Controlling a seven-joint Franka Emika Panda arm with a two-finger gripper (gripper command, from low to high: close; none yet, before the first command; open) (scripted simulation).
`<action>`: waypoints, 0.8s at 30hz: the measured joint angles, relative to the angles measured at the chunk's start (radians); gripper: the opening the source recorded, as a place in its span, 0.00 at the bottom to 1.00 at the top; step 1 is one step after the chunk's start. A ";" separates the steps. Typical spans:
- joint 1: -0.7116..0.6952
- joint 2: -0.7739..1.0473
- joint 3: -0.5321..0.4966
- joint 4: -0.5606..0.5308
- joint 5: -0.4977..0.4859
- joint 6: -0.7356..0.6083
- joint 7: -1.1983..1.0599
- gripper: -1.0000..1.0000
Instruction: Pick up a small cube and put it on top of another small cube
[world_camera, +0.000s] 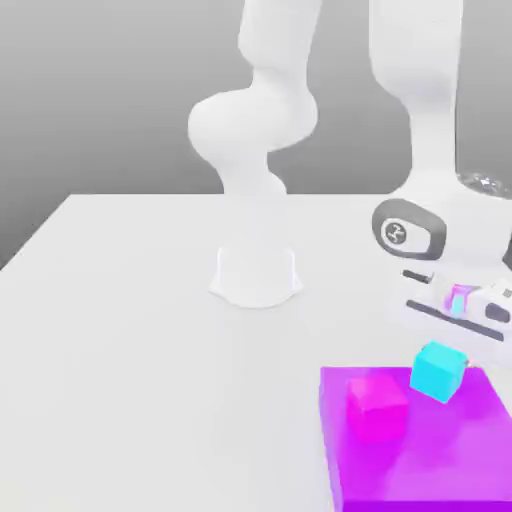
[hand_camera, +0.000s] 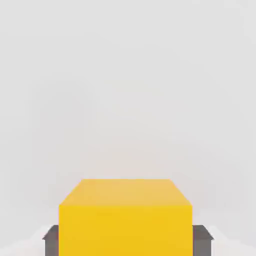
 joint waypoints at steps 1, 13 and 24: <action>0.005 0.016 -0.006 0.003 -0.006 0.013 0.004 0.00; -0.047 -0.257 0.052 0.035 0.064 -0.275 0.021 0.00; -0.177 -0.457 -0.020 0.117 0.114 -0.565 0.448 0.00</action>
